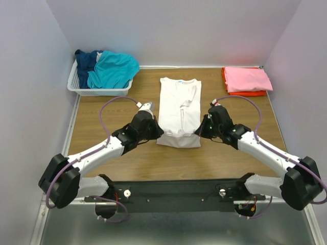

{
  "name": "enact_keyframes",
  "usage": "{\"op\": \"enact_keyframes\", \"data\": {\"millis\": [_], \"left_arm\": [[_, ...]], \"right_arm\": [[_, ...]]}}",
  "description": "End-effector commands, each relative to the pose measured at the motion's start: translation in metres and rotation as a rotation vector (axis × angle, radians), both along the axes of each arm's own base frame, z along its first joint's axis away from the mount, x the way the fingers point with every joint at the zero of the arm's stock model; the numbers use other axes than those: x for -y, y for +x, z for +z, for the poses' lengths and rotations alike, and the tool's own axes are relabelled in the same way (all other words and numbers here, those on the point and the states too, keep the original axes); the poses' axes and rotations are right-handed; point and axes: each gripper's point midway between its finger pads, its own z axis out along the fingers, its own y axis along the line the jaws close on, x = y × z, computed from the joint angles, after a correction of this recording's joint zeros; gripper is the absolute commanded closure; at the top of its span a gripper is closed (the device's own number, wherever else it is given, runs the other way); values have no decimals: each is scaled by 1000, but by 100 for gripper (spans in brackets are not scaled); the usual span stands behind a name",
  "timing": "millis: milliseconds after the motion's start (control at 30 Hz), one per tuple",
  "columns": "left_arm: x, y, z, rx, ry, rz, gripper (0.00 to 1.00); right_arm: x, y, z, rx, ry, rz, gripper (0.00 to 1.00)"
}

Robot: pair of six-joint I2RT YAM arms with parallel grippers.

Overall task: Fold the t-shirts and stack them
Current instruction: Fold the tshirt

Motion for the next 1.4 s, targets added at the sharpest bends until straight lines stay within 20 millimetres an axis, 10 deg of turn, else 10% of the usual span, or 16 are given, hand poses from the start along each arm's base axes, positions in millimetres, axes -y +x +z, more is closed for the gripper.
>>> {"op": "enact_keyframes", "data": {"millis": [0, 367, 1367], "left_arm": [[-7, 38, -1, 60, 72, 50, 100], [2, 98, 20, 134, 149, 87, 100], [3, 181, -26, 72, 252, 79, 100]], "right_arm": [[19, 45, 21, 150, -138, -121, 99], [23, 96, 32, 205, -221, -173, 99], [37, 175, -21, 90, -267, -195, 99]]}}
